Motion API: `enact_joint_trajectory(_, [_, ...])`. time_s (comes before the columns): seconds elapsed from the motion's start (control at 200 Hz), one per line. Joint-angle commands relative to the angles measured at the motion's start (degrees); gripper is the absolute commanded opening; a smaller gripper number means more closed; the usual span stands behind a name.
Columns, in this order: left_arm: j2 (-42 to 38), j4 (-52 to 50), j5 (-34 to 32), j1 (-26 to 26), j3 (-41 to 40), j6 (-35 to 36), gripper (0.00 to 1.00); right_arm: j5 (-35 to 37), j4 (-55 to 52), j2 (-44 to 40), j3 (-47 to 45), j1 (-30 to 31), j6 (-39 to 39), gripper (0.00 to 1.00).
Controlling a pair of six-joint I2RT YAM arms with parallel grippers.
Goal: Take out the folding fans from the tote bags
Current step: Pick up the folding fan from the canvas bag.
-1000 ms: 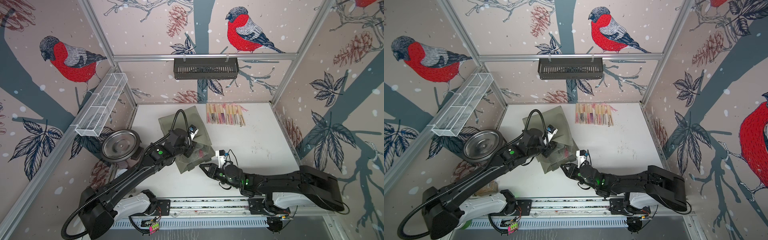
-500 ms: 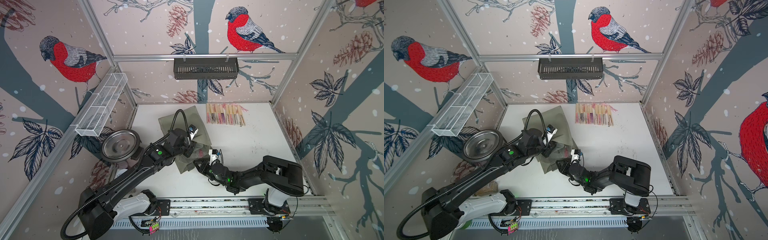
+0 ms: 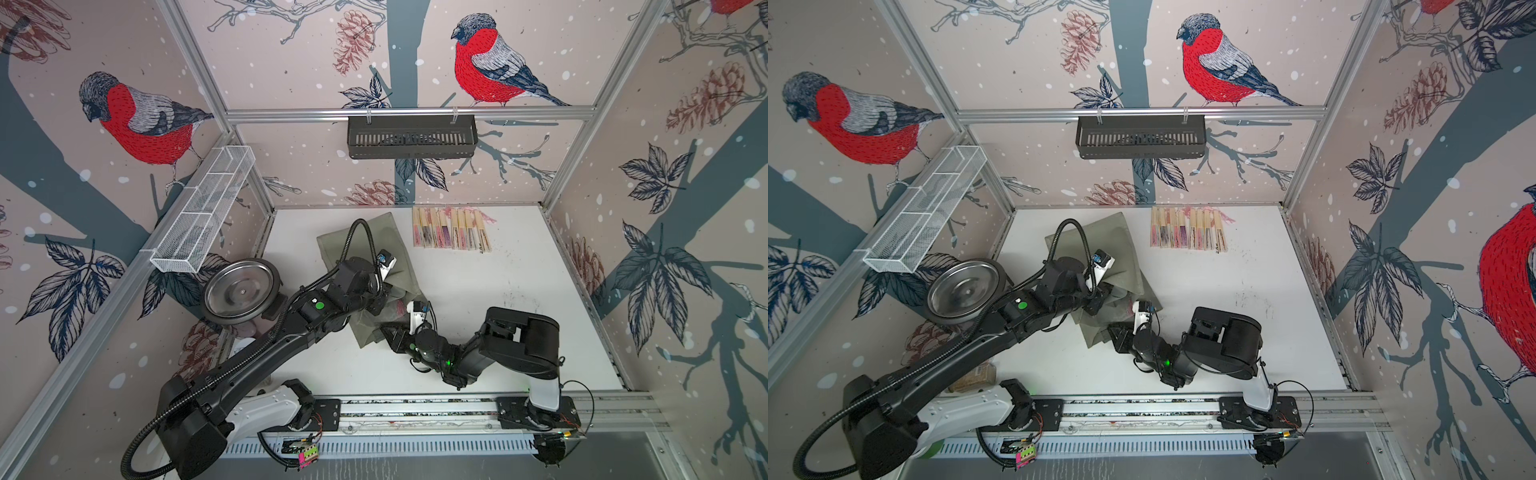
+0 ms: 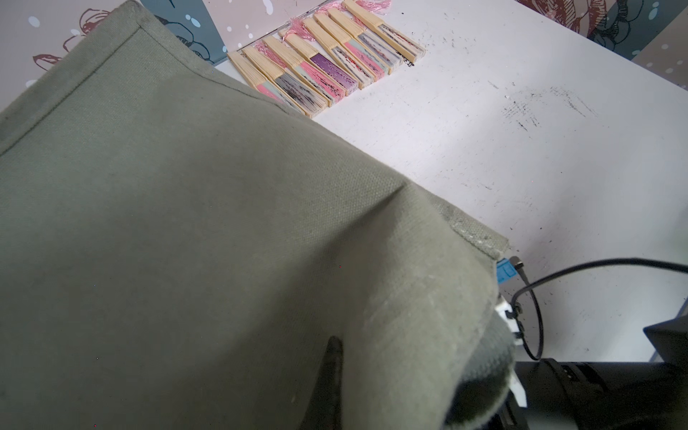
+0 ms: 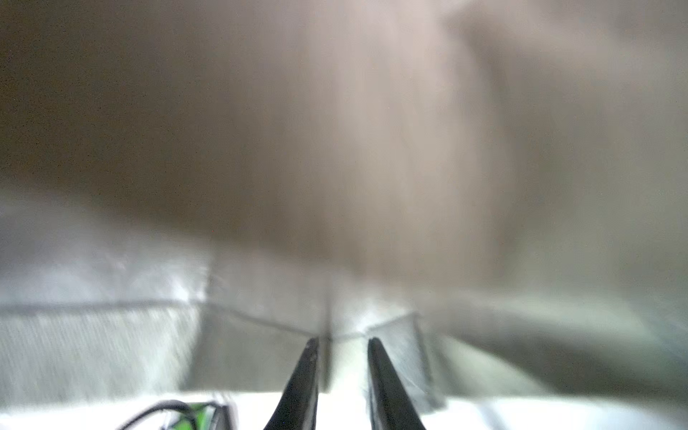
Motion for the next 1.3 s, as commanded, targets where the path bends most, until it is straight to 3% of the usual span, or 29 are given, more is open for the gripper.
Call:
enact_joint_trajectory(0.0, [0.48, 1.45, 0.83, 0.08, 0.46, -0.05, 0.00, 4.21, 10.28, 0.90, -2.19, 1.14, -7.86, 0.25])
enact_joint_trajectory(0.135, [0.41, 1.41, 0.60, 0.04, 0.26, -0.01, 0.00, 6.27, 13.14, 0.98, -3.61, 3.09, -14.32, 0.26])
enact_joint_trajectory(0.255, [0.40, 1.33, 0.77, 0.08, 0.51, 0.08, 0.00, 5.26, 9.46, 1.31, -0.96, 3.81, -17.74, 0.27])
enact_joint_trajectory(0.5, [0.59, 1.17, 1.16, 0.12, 0.51, 0.17, 0.00, 1.41, 2.74, 5.38, 6.12, 2.16, -17.77, 0.27])
enact_joint_trajectory(0.74, [0.00, 1.32, 1.71, 0.07, 0.58, 0.17, 0.00, -5.04, 0.64, 8.15, 9.12, -3.53, -10.25, 0.28])
enact_joint_trajectory(1.156, [0.58, 1.60, 3.19, -0.01, 0.48, 0.08, 0.00, -7.03, -3.94, 13.29, 20.78, -10.75, 13.32, 0.46])
enact_joint_trajectory(1.296, [0.93, 1.65, 3.41, -0.01, 0.30, 0.08, 0.00, -6.58, -3.34, 16.06, 24.18, -12.54, 17.99, 0.57])
